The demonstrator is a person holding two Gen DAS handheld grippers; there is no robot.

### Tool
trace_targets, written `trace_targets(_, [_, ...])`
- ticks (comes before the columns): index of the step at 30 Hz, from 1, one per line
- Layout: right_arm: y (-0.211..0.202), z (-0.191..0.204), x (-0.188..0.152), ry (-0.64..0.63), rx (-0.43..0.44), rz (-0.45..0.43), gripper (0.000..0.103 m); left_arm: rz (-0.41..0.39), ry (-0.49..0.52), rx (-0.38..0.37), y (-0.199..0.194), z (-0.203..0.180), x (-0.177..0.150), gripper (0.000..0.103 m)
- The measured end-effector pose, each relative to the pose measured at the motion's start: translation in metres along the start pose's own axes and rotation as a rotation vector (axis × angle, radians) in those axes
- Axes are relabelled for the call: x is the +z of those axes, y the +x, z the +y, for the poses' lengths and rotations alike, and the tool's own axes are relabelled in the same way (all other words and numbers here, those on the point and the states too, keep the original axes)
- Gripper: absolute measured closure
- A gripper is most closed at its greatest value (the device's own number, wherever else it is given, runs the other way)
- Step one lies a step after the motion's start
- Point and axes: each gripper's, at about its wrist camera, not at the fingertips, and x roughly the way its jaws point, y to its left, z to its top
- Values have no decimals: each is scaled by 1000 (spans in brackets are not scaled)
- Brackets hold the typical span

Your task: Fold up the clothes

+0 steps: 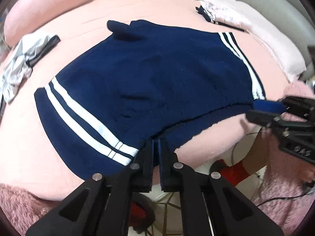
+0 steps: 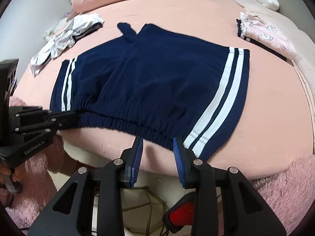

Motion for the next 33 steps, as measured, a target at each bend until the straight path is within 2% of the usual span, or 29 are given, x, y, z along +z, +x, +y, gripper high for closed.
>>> trace_targets(5, [-9,-9,-1,35,-21,-25,68,-3,-29,-24,-1,8,-1,92])
trace_targets(7, [-9,-14,0,59,-17,-26,67,-13,-29,-26,-3,6,0,84])
trace_targets(8, [-8,-16,1,70,-15,-27,67,-17,-19,-31,-6,5,1,72])
trace_targets(9, [-8,-18,1,82,-13,-27,67,-22,-9,-35,-8,4,1,66])
trace_targets(10, [-8,-20,1,94,-11,-28,67,-30,1,-27,-10,1,0,65])
trace_targets(13, [-7,-27,2,129,-6,-29,67,-47,32,-1,-15,-6,-1,65])
trace_targets(17, [-3,-33,2,158,-21,-12,67,-84,13,-17,-23,-3,1,65])
trace_targets(20, [-2,-41,-2,195,-58,-3,66,-64,-36,-41,-19,9,2,63])
trace_targets(21, [-2,-46,-5,221,-69,0,60,-47,-46,-39,-15,12,1,63])
trace_targets(24, [-3,-62,-13,314,-24,15,56,-11,-50,-9,-4,15,-6,63])
trace_targets(27, [-14,-61,-10,308,-29,-47,56,-13,-39,7,-1,11,-1,64])
trace_targets(31, [-20,-54,-4,274,-76,-93,56,-30,-22,26,1,10,5,72])
trace_targets(33, [-20,-51,-3,255,-73,-98,56,-45,-24,33,-1,10,5,85])
